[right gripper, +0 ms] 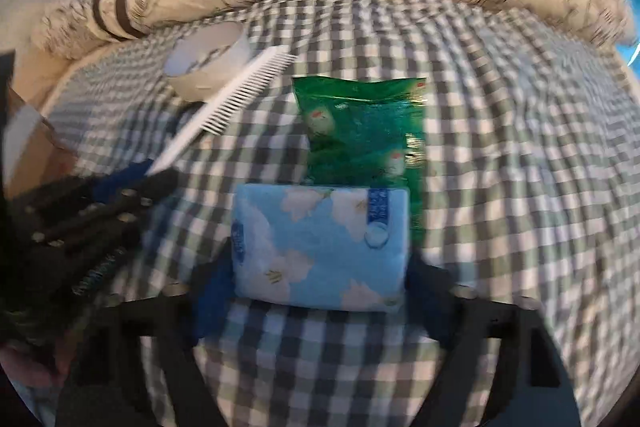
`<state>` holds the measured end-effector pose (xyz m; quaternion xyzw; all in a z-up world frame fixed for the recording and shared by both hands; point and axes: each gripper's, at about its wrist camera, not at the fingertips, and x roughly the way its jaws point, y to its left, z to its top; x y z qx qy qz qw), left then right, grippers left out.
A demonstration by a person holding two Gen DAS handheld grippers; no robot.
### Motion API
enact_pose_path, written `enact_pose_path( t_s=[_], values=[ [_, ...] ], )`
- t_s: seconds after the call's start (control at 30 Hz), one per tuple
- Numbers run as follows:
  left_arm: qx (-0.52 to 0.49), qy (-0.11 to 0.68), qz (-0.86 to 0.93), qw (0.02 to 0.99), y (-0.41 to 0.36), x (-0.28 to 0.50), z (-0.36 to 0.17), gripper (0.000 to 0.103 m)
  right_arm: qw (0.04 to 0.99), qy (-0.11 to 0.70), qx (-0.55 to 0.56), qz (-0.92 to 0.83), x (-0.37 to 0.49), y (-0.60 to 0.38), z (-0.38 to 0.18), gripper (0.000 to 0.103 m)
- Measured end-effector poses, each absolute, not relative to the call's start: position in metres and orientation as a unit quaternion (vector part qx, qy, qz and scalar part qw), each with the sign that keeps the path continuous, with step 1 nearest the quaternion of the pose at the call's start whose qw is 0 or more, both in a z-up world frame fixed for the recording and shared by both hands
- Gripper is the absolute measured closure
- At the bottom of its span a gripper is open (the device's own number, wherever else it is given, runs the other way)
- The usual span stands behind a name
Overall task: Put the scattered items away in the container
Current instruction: 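Grasp the blue floral tissue pack with the right tool while the left tool grasps the white comb, then lift and carry the tissue pack and comb over the cardboard box with both tools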
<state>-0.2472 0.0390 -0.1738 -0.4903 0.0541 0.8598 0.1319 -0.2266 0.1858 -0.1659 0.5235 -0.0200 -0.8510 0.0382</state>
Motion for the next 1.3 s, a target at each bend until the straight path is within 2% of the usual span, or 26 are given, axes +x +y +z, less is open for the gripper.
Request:
enact_pose_path(
  t_s=[0.47, 0.67, 0.73, 0.83, 0.9, 0.93, 1.17, 1.23, 1.3],
  values=[
    [-0.479, 0.034, 0.865, 0.142, 0.037, -0.202, -0.133, 0.093, 0.051, -0.082, 0.497, -0.862, -0.184, 0.215, -0.128, 0.032],
    [-0.544, 0.001, 0.832, 0.106, 0.014, -0.213, -0.171, 0.093, 0.051, -0.105, 0.499, -0.859, -0.177, 0.222, -0.127, 0.031],
    [-0.538, -0.019, 0.836, 0.111, 0.01, -0.214, -0.17, 0.093, 0.051, -0.104, 0.5, -0.858, -0.175, 0.223, -0.128, 0.031],
    [-0.518, -0.012, 0.846, 0.128, 0.018, -0.209, -0.159, 0.08, 0.049, -0.106, 0.502, -0.857, -0.174, 0.225, -0.132, 0.031],
    [-0.514, 0.009, 0.848, 0.132, 0.029, -0.212, -0.158, 0.039, 0.051, -0.11, 0.505, -0.854, -0.176, 0.227, -0.135, 0.031],
    [-0.511, 0.02, 0.849, 0.136, 0.035, -0.215, -0.159, 0.036, 0.051, -0.111, 0.506, -0.854, -0.177, 0.227, -0.136, 0.031],
    [-0.513, 0.01, 0.845, 0.154, 0.048, -0.227, -0.161, 0.036, 0.051, -0.112, 0.508, -0.853, -0.176, 0.228, -0.142, 0.031],
    [-0.533, 0.006, 0.83, 0.168, 0.052, -0.232, -0.169, 0.04, 0.051, -0.115, 0.508, -0.852, -0.176, 0.231, -0.143, 0.031],
    [-0.528, 0.034, 0.835, 0.151, 0.056, -0.232, -0.171, 0.078, 0.051, -0.119, 0.508, -0.851, -0.175, 0.233, -0.143, 0.031]
  ],
)
